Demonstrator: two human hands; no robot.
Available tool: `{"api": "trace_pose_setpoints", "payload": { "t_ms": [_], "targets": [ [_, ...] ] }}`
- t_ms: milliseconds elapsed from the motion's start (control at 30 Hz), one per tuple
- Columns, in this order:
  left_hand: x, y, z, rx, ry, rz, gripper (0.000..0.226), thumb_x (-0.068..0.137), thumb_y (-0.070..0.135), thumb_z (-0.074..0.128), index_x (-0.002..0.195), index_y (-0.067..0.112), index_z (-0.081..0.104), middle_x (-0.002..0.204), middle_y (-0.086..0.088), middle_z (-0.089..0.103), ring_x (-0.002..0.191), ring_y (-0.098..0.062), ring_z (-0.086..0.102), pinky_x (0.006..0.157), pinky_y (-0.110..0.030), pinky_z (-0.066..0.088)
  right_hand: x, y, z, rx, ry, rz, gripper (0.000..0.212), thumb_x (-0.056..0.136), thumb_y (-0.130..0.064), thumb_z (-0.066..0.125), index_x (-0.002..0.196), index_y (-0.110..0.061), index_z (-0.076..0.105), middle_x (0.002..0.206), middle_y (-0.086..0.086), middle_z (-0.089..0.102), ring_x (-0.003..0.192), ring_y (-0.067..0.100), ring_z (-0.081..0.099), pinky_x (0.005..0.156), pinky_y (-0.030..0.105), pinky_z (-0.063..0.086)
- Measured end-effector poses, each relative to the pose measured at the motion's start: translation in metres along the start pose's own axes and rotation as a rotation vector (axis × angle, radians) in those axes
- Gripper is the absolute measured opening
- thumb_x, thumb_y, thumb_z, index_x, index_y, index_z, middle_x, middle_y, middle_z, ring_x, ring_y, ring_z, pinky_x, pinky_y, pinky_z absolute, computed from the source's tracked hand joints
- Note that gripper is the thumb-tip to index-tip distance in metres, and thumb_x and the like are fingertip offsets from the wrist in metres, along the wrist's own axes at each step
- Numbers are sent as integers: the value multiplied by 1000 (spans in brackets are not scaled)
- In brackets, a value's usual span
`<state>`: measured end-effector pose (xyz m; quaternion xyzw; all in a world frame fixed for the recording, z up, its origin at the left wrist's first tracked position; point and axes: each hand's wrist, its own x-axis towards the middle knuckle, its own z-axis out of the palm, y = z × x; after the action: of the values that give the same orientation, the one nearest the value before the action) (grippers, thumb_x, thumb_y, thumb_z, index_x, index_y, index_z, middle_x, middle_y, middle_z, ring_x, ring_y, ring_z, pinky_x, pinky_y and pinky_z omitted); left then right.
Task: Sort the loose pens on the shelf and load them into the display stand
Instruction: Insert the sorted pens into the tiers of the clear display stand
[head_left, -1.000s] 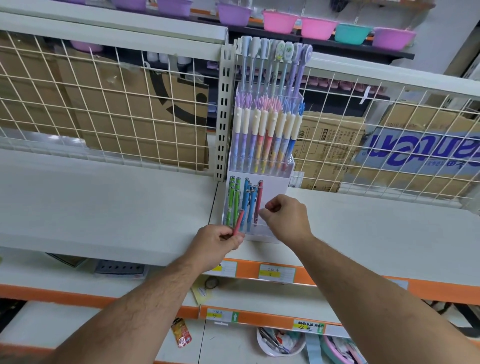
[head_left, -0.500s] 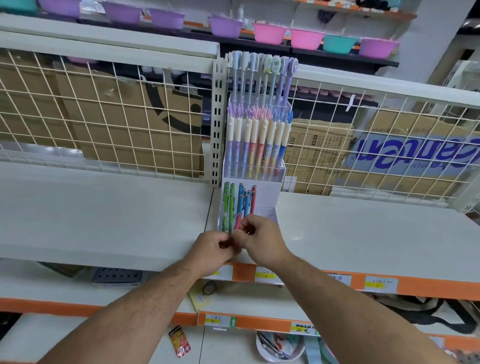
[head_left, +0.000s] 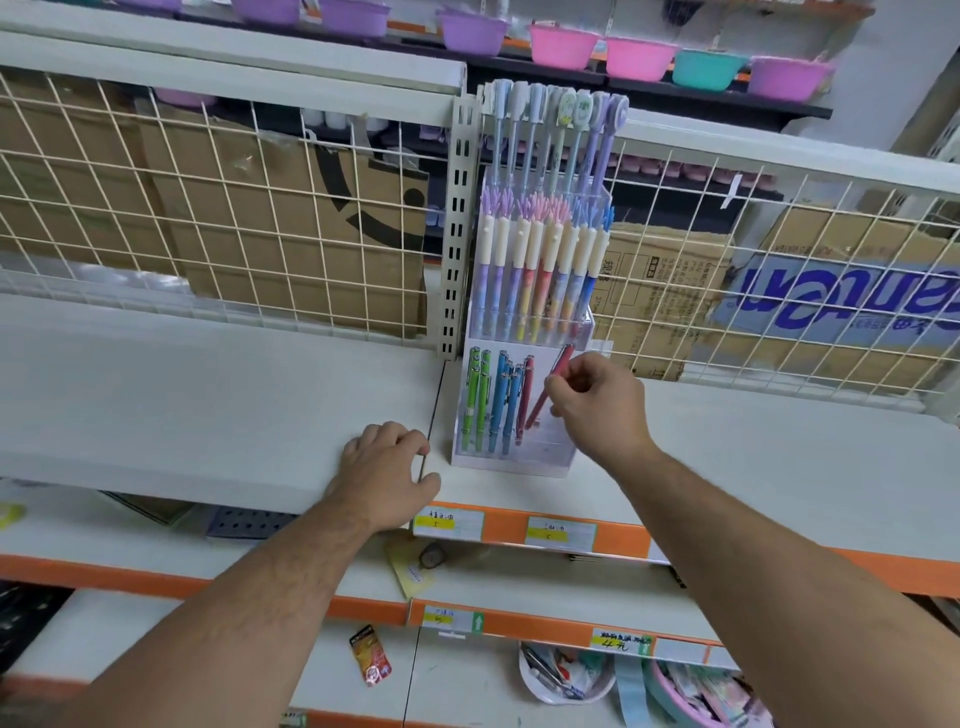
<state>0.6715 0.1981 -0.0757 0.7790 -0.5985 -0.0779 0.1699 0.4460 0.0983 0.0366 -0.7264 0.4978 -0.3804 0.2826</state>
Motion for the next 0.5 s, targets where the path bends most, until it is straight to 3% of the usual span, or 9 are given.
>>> {"api": "trace_pose_setpoints", "payload": {
  "t_ms": [300, 500],
  "targets": [
    [0, -2, 0, -2, -9, 5, 40, 87, 51, 53, 124, 36, 51, 129, 13, 43, 124, -13, 34, 108, -34, 29, -1, 9, 16, -96, -48, 2, 12, 90, -18, 66, 78, -19, 65, 73, 1, 69, 75, 24, 70, 71, 40, 59],
    [0, -2, -1, -10, -12, 7, 40, 87, 51, 53, 124, 36, 50, 129, 13, 42, 124, -12, 34, 109, -34, 29, -6, 12, 23, -198, -108, -18, 6, 93, -18, 64, 91, -14, 69, 79, 2, 69, 72, 22, 65, 69, 39, 58]
  ]
}}
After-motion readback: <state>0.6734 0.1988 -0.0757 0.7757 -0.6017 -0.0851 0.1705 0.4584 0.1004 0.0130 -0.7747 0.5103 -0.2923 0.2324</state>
